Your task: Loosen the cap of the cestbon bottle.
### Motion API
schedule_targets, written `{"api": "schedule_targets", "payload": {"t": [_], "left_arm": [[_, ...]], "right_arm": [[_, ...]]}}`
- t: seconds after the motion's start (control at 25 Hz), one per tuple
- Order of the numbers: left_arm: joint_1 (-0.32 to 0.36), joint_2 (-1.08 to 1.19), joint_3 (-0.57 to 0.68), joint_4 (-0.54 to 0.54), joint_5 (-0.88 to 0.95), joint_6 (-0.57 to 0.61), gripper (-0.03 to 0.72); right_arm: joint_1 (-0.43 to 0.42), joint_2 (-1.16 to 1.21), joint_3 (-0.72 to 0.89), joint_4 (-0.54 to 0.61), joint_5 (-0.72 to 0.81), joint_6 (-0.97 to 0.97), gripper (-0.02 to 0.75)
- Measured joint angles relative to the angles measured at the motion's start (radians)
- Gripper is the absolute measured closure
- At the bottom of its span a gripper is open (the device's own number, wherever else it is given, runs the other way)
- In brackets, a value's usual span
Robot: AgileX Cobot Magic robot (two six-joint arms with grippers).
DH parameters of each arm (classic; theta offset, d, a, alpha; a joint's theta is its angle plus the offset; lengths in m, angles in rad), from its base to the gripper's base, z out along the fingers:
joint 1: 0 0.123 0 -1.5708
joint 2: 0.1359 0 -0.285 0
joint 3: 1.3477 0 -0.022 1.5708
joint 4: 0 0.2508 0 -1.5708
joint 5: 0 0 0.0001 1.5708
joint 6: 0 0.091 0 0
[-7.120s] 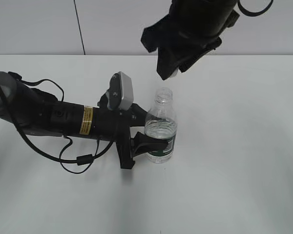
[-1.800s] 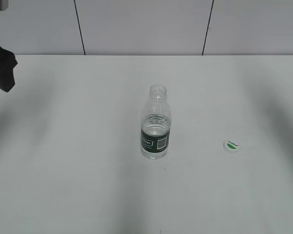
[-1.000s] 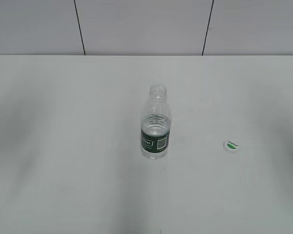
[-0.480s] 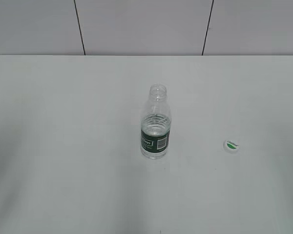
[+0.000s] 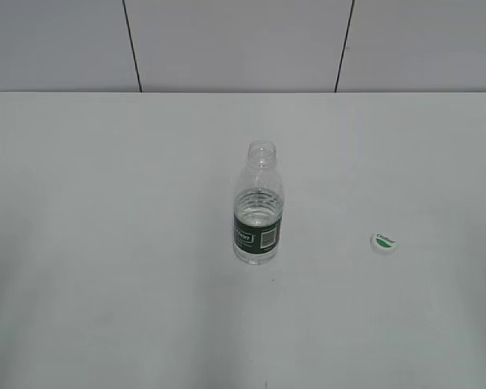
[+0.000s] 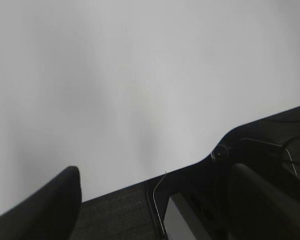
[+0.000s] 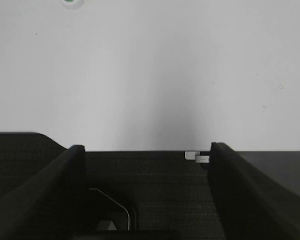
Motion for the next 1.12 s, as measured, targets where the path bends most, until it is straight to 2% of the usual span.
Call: {"api": "schedule_targets", "payload": {"t": [0.6,0.92,1.12], "left_arm": [[0.000,-0.455,0.005,0.000,0.001,0.000,0.171],[0.000,-0.661,0.006,0.000,0.004,0.000,0.191],[0.000,-0.668,0.006,0.000,0.004,0.000,0.192]], "right_arm": [[0.000,-0.356,0.000,-0.006,0.010,0.019,0.155],[0.000,-0.366,0.001,-0.006,0.016,0.030,0.155],[0.000,-0.366,0.001,-0.006,0.019,0.031,0.155]]}}
